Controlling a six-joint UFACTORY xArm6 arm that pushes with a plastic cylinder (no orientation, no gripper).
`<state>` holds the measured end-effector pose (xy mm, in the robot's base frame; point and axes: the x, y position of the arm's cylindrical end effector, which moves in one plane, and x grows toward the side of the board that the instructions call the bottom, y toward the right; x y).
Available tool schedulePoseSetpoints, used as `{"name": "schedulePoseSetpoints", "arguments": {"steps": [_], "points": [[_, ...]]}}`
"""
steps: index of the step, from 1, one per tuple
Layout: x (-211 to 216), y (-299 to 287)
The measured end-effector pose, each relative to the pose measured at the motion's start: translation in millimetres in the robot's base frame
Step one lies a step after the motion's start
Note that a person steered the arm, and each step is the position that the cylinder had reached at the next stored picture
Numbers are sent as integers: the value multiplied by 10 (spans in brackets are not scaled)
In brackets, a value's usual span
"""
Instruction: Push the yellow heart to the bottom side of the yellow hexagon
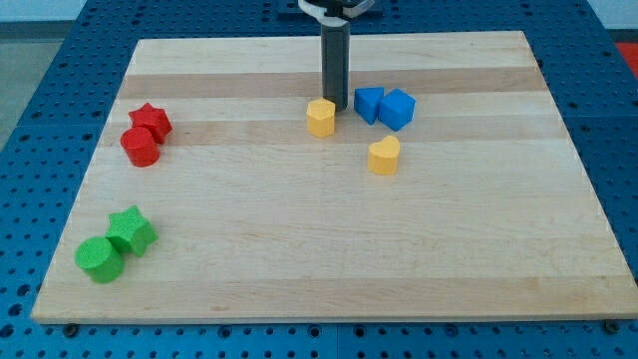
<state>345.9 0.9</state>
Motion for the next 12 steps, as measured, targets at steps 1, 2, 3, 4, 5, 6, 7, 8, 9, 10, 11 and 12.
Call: {"name": "schedulePoseSetpoints", "arguments": {"steps": [1,2,3,4,5,6,7,8,9,10,11,12], "points": [[125,-28],[190,-32],[190,125],[191,437],[285,687],[407,895],[603,1084],[887,1093],[1014,1066],[1013,960],[1011,804],[952,691]]}}
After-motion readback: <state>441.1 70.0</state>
